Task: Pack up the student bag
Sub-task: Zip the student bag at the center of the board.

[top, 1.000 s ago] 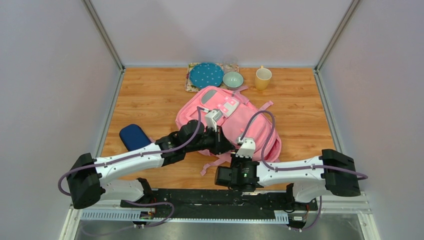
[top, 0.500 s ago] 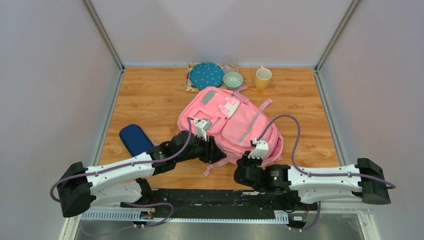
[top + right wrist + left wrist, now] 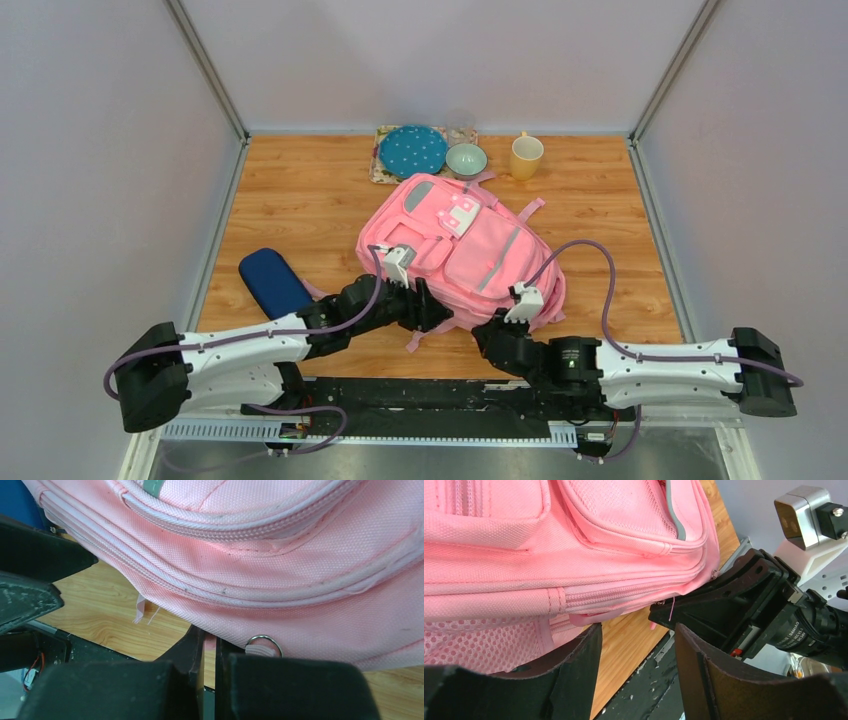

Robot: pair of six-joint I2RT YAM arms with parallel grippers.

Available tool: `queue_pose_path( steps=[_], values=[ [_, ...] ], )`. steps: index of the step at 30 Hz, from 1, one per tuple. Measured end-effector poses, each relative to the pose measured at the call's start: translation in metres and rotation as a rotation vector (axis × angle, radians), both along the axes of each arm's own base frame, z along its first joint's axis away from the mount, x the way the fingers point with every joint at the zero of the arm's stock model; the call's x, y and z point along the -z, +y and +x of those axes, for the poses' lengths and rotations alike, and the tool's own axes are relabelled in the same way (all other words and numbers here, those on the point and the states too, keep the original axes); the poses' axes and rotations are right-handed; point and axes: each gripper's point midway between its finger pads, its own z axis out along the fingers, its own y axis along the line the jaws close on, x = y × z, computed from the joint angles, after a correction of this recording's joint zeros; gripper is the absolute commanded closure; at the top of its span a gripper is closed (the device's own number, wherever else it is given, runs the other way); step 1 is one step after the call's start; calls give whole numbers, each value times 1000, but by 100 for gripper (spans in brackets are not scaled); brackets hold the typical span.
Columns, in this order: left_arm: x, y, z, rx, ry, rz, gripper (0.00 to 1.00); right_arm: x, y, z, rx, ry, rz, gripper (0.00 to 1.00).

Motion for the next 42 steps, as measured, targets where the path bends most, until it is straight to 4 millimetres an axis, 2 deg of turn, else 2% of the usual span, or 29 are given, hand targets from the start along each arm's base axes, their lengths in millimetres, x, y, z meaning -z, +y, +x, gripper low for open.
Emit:
queue_pose_path(
  steps=[2, 11, 16, 24, 27, 28, 29, 30, 37, 42],
  values=[
    [3, -2, 2, -8, 3, 0, 24, 0, 1, -1, -11, 2, 18, 100],
    [7, -1, 8, -72, 21, -12, 22, 0, 4, -4, -37, 6, 28, 100],
    [14, 6, 14, -163, 60, -15, 21, 8, 5, -6, -55, 16, -13, 100],
    [26, 10, 32, -316, 120, -39, 20, 7, 9, -8, -85, 16, -22, 100],
    [31, 9, 36, -350, 135, -41, 52, 7, 10, -9, -96, 18, -22, 100],
    [31, 8, 37, -354, 136, -40, 84, 7, 11, -10, -98, 20, -20, 100],
    [30, 7, 38, -358, 137, -43, 97, 7, 11, -10, -100, 21, -17, 100],
    [29, 5, 39, -365, 137, -47, 100, 7, 11, -10, -101, 21, -16, 100],
    [27, 11, 45, -385, 136, -36, 100, -2, 5, -11, -72, 32, 36, 100],
    [23, 31, 48, -402, 120, -22, 100, -2, -11, -11, -27, 48, 66, 100]
  ],
)
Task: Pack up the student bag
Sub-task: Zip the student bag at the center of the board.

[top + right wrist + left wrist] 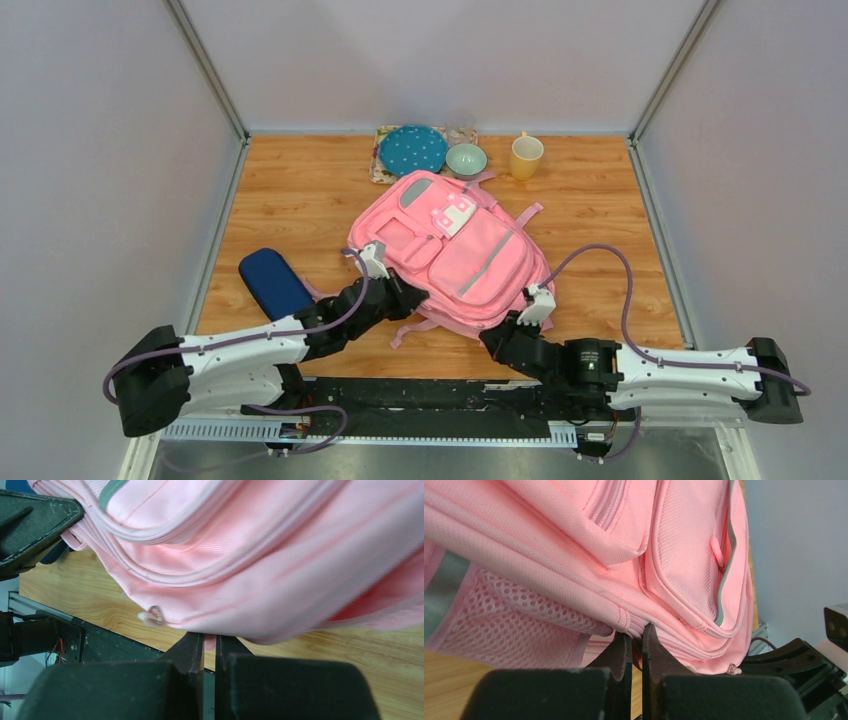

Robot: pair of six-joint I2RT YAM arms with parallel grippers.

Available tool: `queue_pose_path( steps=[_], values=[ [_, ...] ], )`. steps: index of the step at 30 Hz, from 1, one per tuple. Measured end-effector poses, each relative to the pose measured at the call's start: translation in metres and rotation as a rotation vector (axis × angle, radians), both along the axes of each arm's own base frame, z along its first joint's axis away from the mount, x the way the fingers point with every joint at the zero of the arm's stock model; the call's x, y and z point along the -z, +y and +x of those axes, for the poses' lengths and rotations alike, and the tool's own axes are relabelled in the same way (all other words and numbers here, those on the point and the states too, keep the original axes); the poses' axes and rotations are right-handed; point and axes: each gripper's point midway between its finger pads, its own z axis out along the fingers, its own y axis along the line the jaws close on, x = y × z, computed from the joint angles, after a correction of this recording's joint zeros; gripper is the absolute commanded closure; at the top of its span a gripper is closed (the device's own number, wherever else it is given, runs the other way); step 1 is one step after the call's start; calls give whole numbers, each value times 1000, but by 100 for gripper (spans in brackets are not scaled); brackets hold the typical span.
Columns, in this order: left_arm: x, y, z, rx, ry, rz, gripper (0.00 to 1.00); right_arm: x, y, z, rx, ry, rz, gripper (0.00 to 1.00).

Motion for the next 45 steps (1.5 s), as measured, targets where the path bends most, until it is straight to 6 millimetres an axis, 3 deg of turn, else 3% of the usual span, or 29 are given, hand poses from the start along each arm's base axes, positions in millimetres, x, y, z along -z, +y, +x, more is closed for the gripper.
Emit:
queue_pose_path(
  steps=[6, 12, 13, 15, 18, 21, 27, 32, 38, 41, 45],
  values=[
    [16, 40, 5, -30, -1, 82, 100, 2, -19, 0, 42, 10, 32, 100],
    [15, 61, 5, -24, -9, 126, 100, 3, -30, 1, 60, 7, 54, 100],
    [14, 63, 4, -21, -9, 126, 94, 3, -29, 0, 57, 8, 58, 100],
    [13, 68, 4, -12, -9, 132, 61, 5, -26, -1, 47, 13, 66, 100],
    [17, 78, 2, -7, -9, 173, 38, 9, -19, -3, 23, 20, 56, 100],
    [20, 86, -2, 6, -6, 205, 25, 15, -14, -5, 8, 24, 24, 100],
    [22, 88, -26, 72, 5, 236, 23, 22, -8, -4, -5, 23, -8, 100],
    [20, 72, -51, 98, 41, 154, 22, 20, -8, -4, -10, 17, -3, 100],
    [61, 57, -86, 95, 112, 108, 21, 13, -7, -4, -11, 13, 32, 100],
    [66, 48, -87, 54, 112, 91, 20, 10, -7, -4, -11, 12, 45, 100],
    [53, 30, -79, 9, 64, 17, 20, 10, -8, -5, -12, 13, 47, 100]
  ],
)
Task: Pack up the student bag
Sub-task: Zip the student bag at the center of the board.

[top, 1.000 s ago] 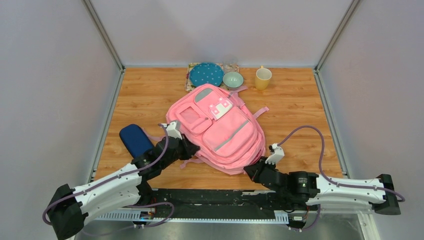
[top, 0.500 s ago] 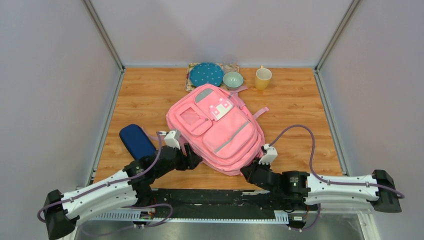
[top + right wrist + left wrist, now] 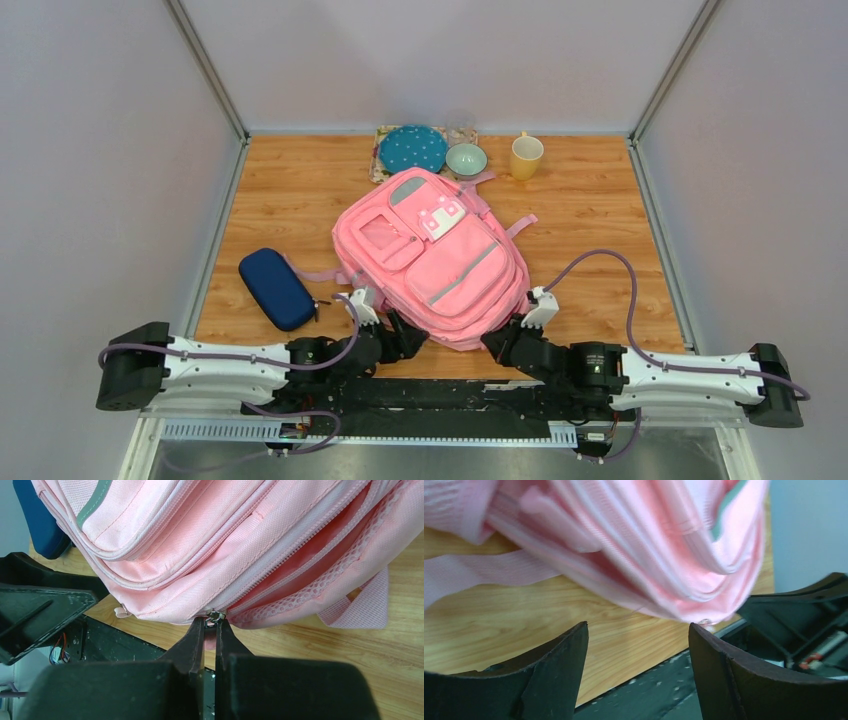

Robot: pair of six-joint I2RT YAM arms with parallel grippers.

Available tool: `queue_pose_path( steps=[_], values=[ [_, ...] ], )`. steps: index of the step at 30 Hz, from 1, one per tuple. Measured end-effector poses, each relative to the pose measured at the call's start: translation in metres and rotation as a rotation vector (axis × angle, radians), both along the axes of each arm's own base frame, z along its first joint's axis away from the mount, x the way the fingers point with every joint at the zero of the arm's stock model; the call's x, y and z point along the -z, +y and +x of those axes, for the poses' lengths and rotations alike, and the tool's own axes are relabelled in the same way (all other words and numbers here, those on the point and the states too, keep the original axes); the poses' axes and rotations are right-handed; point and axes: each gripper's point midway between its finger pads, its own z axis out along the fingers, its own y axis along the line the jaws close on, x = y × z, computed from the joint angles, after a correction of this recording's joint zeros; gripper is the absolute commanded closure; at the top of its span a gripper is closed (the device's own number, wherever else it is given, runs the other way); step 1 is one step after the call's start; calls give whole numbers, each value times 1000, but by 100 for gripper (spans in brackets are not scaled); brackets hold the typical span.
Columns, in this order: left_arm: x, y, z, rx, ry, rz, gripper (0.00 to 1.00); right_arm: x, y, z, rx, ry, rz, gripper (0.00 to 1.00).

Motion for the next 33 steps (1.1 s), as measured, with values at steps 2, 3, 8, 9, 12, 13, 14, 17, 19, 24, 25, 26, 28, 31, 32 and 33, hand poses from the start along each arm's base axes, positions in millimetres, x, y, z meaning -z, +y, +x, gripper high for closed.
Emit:
queue_pose_path(
  steps=[2, 3, 8, 9, 12, 13, 14, 17, 19, 24, 25, 26, 28, 31, 32, 33],
  values=[
    [-12, -9, 2, -12, -27, -34, 19, 0, -1, 0, -1, 1, -1, 100],
    [-20, -15, 3, -16, -40, -58, 20, 0, -1, 0, -1, 1, -1, 100],
    [-50, -37, 5, -40, -69, -174, 19, 0, -1, -1, -3, 2, -1, 100],
    [-50, -39, 6, -46, -70, -182, 19, 0, -1, -1, -3, 2, -1, 100],
    [-47, -43, 9, -62, -74, -187, 18, -1, -2, -1, -5, 0, 2, 100],
    [-45, -44, 10, -66, -74, -183, 18, -2, -2, -1, -7, -1, 6, 100],
    [-42, -44, 10, -69, -72, -178, 18, -3, -2, -1, -7, -3, 8, 100],
    [-37, -47, 11, -75, -64, -173, 18, -4, -3, -1, -11, -6, 12, 100],
    [-34, -48, 10, -75, -52, -171, 18, -5, -4, -1, -12, -7, 12, 100],
    [-28, -51, 6, -74, -12, -178, 18, -5, -5, -2, -15, -6, 17, 100],
    [-27, -52, 5, -73, -3, -181, 18, -5, -5, -2, -15, -6, 17, 100],
    [-26, -52, 5, -73, 4, -181, 18, -4, -5, -2, -16, -5, 17, 100],
    [-22, -53, 5, -76, 11, -176, 18, -4, -5, -2, -18, -6, 16, 100],
    [-18, -56, 4, -71, 21, -165, 27, -4, -5, -2, -20, -6, 14, 100],
    [-18, -58, 4, -70, 25, -165, 44, -4, -5, -3, -22, -7, 12, 100],
    [-19, -60, 5, -72, 29, -168, 59, -4, -5, -3, -24, -9, 10, 100]
  ],
)
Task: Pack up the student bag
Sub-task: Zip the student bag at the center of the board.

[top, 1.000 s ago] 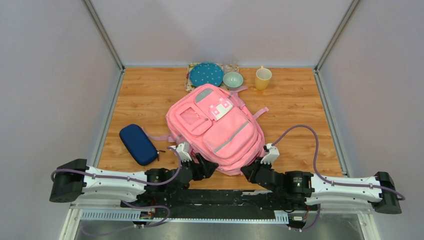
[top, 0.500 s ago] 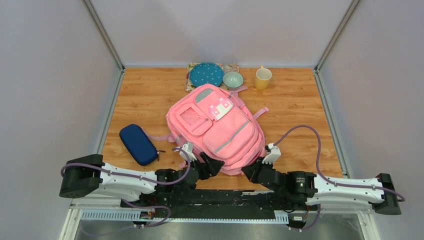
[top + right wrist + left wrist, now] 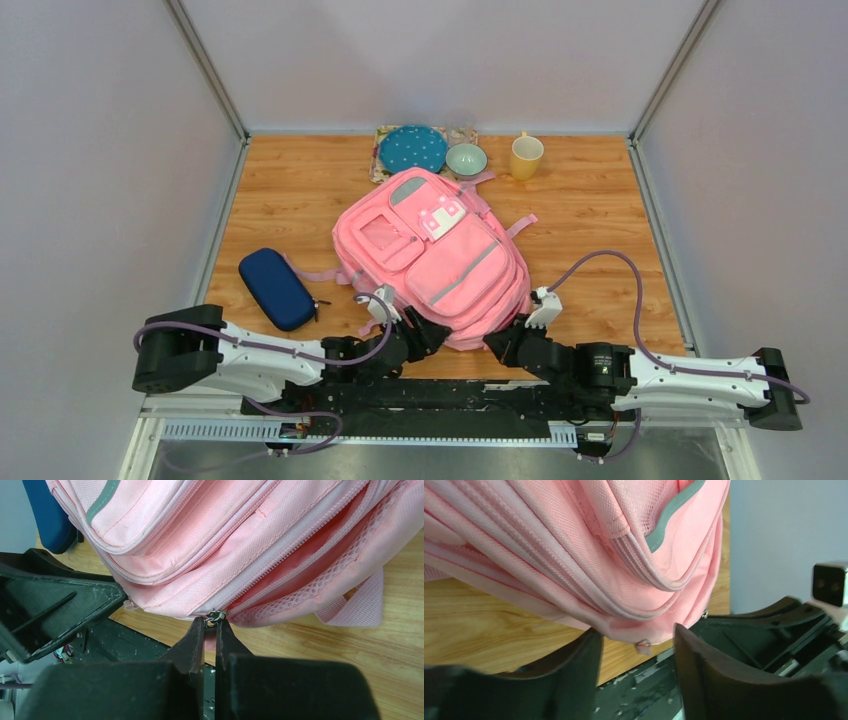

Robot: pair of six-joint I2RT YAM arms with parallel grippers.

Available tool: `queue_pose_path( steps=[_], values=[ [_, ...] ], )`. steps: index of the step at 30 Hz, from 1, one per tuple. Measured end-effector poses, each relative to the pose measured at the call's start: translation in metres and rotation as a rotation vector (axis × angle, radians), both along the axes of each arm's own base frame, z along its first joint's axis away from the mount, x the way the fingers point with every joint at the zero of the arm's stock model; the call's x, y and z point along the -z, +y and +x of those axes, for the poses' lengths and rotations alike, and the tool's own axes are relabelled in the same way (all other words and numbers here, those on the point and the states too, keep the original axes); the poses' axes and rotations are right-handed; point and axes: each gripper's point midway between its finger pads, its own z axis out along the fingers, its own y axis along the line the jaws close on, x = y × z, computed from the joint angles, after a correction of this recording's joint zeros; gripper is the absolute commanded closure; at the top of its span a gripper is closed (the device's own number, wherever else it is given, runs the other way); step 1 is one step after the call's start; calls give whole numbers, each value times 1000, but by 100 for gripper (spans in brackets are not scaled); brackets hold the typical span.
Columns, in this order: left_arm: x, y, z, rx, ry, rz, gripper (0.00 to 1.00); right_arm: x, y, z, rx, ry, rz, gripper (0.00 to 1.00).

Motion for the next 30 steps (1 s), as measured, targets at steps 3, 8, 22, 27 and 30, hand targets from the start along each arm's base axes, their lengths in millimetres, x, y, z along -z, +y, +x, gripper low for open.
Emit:
queue_pose_path(
  steps=[3, 8, 22, 27, 30],
  values=[
    [2, -2, 4, -4, 26, -7, 100, 0, 0, 0, -4, -4, -6, 100],
    [11, 1, 5, 9, 73, -2, 100, 1, -1, 0, 0, 1, -8, 100],
    [13, 78, -13, -16, 149, -124, 100, 4, -19, -1, 75, 56, 73, 100],
    [15, 95, -14, -23, 135, -97, 87, 6, -16, -2, 88, 75, 80, 100],
    [18, 101, -13, -16, 105, -32, 57, 8, -17, -2, 94, 76, 65, 100]
  ],
)
